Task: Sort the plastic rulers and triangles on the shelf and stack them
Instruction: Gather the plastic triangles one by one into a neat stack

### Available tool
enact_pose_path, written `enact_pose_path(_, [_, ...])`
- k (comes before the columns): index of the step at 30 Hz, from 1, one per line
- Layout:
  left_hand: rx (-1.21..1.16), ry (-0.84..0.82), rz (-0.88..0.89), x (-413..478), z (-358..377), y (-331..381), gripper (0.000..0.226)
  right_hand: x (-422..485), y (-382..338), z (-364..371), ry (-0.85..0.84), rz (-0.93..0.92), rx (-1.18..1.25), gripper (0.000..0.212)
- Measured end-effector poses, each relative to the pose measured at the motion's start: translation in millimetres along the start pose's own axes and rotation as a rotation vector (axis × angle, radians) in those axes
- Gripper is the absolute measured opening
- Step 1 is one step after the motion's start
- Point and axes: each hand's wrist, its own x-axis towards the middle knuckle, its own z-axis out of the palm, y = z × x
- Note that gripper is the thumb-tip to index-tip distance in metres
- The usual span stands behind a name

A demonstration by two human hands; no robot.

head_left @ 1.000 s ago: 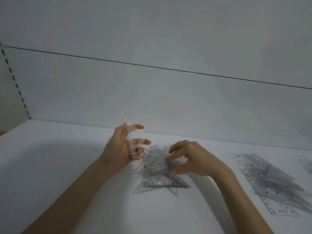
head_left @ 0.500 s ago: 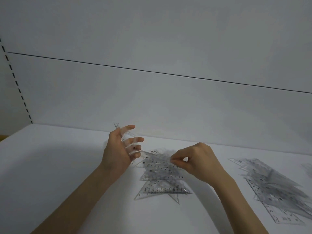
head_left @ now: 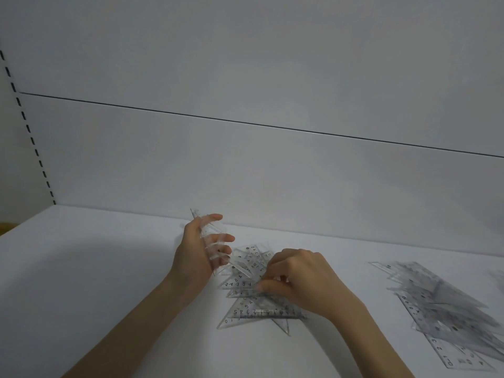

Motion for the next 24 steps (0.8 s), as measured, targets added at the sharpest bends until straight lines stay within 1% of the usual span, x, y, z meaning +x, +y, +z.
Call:
enact_pose_path(2, [0.016, -0.018, 0.002, -1.0, 1.3, -0.9, 0.035, 2.7, -0.4, 2.5, 0.009, 0.037, 0.039, 0.067])
enact_pose_path(3, [0.016, -0.027, 0.008, -0.9, 1.9, -0.9, 0.035, 4.0, -1.3, 3.8, 0.001, 0.071, 0.072, 0.064])
enact_pose_path(5, [-0.004, -0.058, 0.028, -1.0, 2.6, 0.1, 0.036, 7.7, -2.9, 6.4, -0.012, 0.178, 0.203, 0.041])
enact_pose_path(6, [-0.021, -0.083, 0.039, -1.7, 2.9, 0.9, 0.037, 9.5, -4.7, 5.9, -0.036, 0.236, 0.271, 0.038])
enact_pose_path(8, [-0.060, -0.146, 0.048, -3.1, 2.5, 2.1, 0.039, 12.0, -8.0, 3.2, -0.110, 0.281, 0.388, 0.068])
enact_pose_path(9, [-0.078, -0.176, 0.043, -4.0, 2.3, 2.1, 0.041, 13.3, -8.8, 1.7, -0.141, 0.268, 0.430, 0.077])
enact_pose_path(10, [-0.092, -0.201, 0.032, -5.0, 2.3, 2.3, 0.042, 14.7, -10.3, 0.6, -0.142, 0.235, 0.469, 0.077])
enact_pose_path(11, [-0.106, -0.219, 0.019, -5.7, 2.5, 2.4, 0.042, 15.8, -10.5, 0.8, -0.118, 0.213, 0.515, 0.066])
enact_pose_path(14, [-0.137, -0.214, -0.008, -6.4, 4.2, 3.3, 0.039, 17.1, -8.3, -5.6, 0.005, 0.249, 0.692, 0.017])
enact_pose_path(15, [-0.129, -0.201, -0.006, -5.5, 3.7, 3.4, 0.039, 16.4, -6.7, -8.3, 0.038, 0.255, 0.769, 0.010])
enact_pose_path(17, [-0.100, -0.186, -0.018, -3.5, 1.7, 2.7, 0.042, 15.0, -5.4, -15.3, 0.104, 0.286, 0.980, 0.012])
enact_pose_path(19, [-0.064, -0.223, -0.074, -3.9, 2.7, 1.1, 0.044, 15.8, -7.1, -19.7, 0.180, 0.329, 1.151, 0.013])
enact_pose_path(21, [-0.049, -0.322, -0.173, -7.0, 7.6, -1.7, 0.044, 19.0, -13.1, -18.0, 0.232, 0.352, 1.192, 0.011])
enact_pose_path(22, [-0.045, -0.379, -0.220, -9.5, 10.9, -2.7, 0.044, 20.9, -15.5, -15.0, 0.265, 0.361, 1.176, 0.008])
enact_pose_path(24, [0.014, -0.453, -0.251, -12.5, 14.3, -4.2, 0.046, 24.0, -17.5, -8.2, 0.351, 0.387, 1.106, 0.006])
